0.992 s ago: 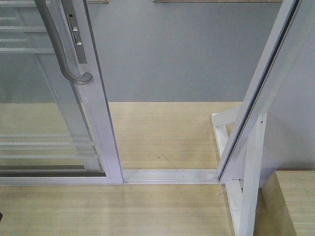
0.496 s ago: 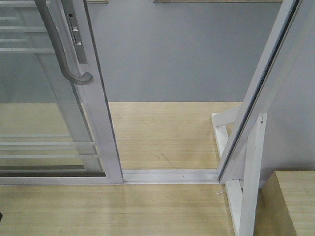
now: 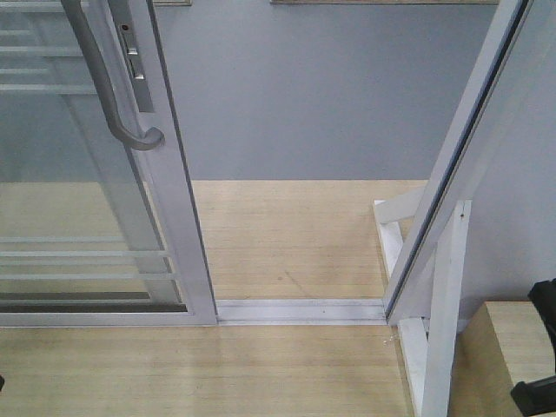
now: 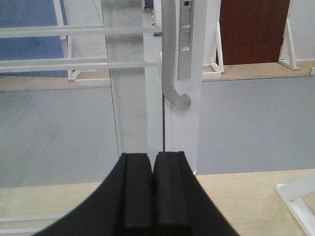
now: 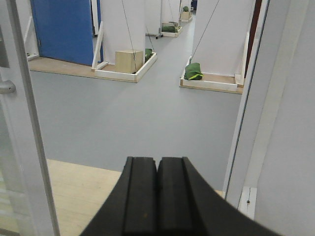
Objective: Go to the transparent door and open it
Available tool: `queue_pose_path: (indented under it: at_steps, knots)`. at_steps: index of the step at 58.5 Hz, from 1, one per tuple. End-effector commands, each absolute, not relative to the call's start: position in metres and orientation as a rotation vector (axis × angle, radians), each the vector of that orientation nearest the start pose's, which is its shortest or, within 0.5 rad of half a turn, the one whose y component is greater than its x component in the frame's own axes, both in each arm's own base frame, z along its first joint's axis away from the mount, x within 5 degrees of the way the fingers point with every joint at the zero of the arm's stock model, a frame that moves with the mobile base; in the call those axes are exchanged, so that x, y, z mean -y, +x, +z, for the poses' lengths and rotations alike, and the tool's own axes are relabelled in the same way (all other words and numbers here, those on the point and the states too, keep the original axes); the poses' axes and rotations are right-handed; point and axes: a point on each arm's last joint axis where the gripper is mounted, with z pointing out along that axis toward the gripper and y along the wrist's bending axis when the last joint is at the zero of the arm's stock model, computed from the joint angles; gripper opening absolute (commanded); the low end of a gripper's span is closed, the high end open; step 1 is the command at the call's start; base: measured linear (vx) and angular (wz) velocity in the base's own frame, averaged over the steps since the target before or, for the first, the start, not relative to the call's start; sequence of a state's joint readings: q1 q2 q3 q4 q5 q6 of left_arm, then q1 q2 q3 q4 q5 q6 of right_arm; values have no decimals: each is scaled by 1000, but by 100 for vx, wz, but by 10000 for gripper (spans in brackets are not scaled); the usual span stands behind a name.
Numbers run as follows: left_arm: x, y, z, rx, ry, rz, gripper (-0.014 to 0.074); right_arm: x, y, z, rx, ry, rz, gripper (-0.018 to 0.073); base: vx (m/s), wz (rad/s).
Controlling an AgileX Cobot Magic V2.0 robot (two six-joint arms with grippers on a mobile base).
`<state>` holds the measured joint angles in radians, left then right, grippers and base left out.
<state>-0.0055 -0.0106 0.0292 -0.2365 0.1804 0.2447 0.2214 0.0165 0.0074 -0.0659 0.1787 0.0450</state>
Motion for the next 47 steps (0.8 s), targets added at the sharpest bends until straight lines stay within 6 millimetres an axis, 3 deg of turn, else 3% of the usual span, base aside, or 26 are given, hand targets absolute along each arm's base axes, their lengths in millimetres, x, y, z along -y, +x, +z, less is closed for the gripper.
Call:
queue_pose_path:
  at_steps: [1, 47]
  knots:
    - [3, 56, 190, -1610, 33, -25, -6, -12, 55, 196, -1563, -182, 151, -9, 0, 0]
    - [3, 56, 190, -1610, 34, -24, -6, -11, 55, 191, -1619, -188, 142, -9, 0, 0]
